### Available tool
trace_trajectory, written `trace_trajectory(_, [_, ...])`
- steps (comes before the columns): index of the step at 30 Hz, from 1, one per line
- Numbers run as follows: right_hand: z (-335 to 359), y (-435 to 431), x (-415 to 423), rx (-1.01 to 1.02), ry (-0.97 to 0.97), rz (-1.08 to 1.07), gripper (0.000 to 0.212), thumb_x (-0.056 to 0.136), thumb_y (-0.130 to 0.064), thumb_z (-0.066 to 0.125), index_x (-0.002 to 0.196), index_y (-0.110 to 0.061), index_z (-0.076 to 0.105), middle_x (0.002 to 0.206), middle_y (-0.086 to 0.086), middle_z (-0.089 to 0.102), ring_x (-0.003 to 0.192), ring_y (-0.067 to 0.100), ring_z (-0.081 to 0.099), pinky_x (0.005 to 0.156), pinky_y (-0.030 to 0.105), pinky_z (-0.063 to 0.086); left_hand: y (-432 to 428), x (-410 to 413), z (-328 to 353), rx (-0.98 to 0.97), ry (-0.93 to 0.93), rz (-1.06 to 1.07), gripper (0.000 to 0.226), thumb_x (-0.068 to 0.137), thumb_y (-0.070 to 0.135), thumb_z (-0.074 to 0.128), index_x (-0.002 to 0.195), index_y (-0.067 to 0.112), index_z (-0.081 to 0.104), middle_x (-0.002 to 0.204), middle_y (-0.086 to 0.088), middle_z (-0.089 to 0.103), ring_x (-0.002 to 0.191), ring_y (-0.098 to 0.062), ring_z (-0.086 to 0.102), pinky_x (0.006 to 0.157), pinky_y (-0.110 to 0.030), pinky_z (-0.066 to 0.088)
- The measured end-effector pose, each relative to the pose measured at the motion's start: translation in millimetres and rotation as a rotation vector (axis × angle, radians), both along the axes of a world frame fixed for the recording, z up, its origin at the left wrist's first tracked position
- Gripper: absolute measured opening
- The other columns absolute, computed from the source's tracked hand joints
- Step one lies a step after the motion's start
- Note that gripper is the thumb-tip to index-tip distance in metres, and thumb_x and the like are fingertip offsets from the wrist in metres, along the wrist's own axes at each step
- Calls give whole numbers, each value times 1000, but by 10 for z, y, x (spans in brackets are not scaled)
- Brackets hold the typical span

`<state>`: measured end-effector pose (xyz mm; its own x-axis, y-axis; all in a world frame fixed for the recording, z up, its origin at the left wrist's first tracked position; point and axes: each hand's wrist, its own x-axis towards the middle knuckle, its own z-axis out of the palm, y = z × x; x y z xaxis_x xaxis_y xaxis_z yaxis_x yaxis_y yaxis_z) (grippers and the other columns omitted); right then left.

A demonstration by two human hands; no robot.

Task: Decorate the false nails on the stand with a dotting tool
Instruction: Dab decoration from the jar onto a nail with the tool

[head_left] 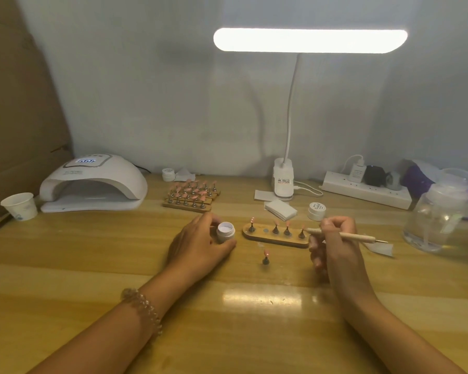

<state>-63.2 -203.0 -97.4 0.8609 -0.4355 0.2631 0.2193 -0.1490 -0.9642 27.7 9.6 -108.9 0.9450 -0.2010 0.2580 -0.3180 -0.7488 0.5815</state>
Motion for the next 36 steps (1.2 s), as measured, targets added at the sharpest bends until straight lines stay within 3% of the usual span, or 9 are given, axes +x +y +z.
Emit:
trace_trajectory(4, [-47, 173, -24, 123, 28, 120, 15, 101, -21, 50, 94, -8, 50, 60, -3, 61, 56, 11, 55, 52, 23, 49, -60, -66, -12, 37, -97, -96, 32, 79, 47, 72, 96, 37, 47, 90, 21, 57, 74, 3, 51, 55, -18, 31])
trace_trajectory(11, [-39, 227, -47, 63, 23, 174, 17, 92, -18, 65, 81, -8, 58, 59, 3, 63, 58, 9, 58, 65, 31, 48, -94, -154, 19, 131, -235, -309, 36, 76, 51, 67, 94, 38, 39, 90, 20, 50, 79, 2, 47, 57, -10, 31])
trace_trajectory(15, [-58, 267, -45, -17, 10, 213, 19, 91, -19, 66, 83, -5, 58, 64, 9, 68, 63, 6, 65, 66, 13, 48, -99, -196, 32, 170, -312, -393, 33, 72, 54, 58, 92, 34, 40, 87, 16, 48, 76, -6, 44, 56, -12, 31])
trace_trajectory(17, [-54, 272, -52, -40, 21, 222, 20, 91, -21, 66, 83, -5, 58, 65, 9, 69, 64, 5, 64, 65, 11, 46, -101, -197, 32, 182, -334, -404, 33, 72, 53, 59, 93, 33, 41, 86, 16, 47, 76, -6, 42, 57, -12, 30])
trace_trajectory(23, [-22, 309, -78, -79, 90, 241, 22, 91, -27, 67, 85, -8, 57, 69, 8, 71, 63, 13, 65, 74, 47, 53, -100, -211, 27, 210, -391, -400, 34, 71, 51, 59, 93, 30, 43, 85, 15, 48, 73, -6, 43, 54, -11, 29])
trace_trajectory(29, [-8, 311, -81, -96, 80, 216, 21, 92, -25, 67, 85, -6, 58, 69, 7, 72, 67, 11, 65, 73, 41, 53, -112, -217, 29, 230, -407, -397, 36, 71, 52, 59, 94, 28, 45, 85, 14, 48, 73, -7, 42, 54, -12, 29])
trace_trajectory(32, [-9, 314, -77, -95, 95, 224, 22, 92, -24, 67, 85, -5, 57, 69, 9, 72, 65, 15, 66, 74, 47, 53, -116, -218, 34, 234, -411, -396, 36, 72, 52, 59, 94, 27, 46, 85, 14, 48, 73, -7, 42, 55, -13, 30])
trace_trajectory(36, [-3, 323, -85, -98, 86, 230, 22, 91, -23, 67, 85, -4, 57, 69, 10, 71, 65, 14, 66, 72, 45, 53, -119, -226, 45, 236, -412, -399, 36, 72, 53, 57, 95, 27, 45, 85, 14, 47, 72, -7, 42, 54, -11, 28])
